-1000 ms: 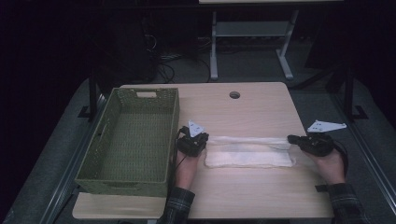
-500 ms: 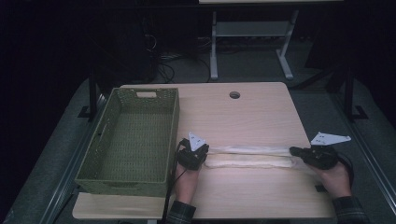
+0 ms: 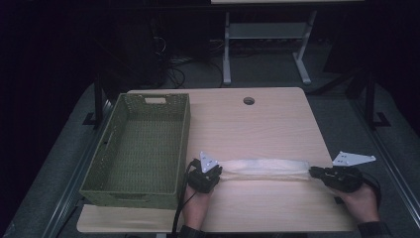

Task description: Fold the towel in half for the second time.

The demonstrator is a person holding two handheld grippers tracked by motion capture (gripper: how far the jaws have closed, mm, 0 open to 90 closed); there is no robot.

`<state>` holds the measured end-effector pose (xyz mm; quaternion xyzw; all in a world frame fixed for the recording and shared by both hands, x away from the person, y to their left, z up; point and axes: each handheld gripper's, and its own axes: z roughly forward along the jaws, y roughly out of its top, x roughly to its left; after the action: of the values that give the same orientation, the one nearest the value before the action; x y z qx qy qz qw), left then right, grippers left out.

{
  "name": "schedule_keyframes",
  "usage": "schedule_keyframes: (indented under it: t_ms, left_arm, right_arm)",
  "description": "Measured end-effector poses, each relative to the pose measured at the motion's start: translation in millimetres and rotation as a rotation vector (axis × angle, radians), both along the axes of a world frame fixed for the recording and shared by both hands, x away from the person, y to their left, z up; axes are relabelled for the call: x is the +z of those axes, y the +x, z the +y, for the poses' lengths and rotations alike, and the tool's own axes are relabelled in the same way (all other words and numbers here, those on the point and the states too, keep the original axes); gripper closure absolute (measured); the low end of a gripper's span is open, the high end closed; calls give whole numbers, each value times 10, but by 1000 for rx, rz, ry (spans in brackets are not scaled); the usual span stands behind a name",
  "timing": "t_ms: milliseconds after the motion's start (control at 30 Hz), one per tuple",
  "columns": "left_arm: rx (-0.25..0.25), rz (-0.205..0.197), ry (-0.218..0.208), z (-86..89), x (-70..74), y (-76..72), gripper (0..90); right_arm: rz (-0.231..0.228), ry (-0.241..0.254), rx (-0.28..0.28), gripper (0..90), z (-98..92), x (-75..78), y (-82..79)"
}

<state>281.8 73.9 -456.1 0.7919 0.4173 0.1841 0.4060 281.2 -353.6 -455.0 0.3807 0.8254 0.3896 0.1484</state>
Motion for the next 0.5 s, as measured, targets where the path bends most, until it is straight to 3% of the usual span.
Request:
schedule_keyframes:
  t_ms: [200, 267, 367, 500]
  left_arm:
    - [-39, -13, -72, -60, 124, -62, 795]
    - [-57, 2, -68, -99, 102, -53, 795]
    - [-81, 41, -26, -118, 18, -27, 795]
    - [-67, 84, -17, -105, -138, 32, 800]
  right_arm:
    - [-39, 75, 21, 815, 9, 122, -90]
    - [-18, 68, 32, 827, 43, 97, -76]
    - [34, 32, 41, 850, 90, -20, -33]
    - [86, 4, 40, 880, 120, -117, -6]
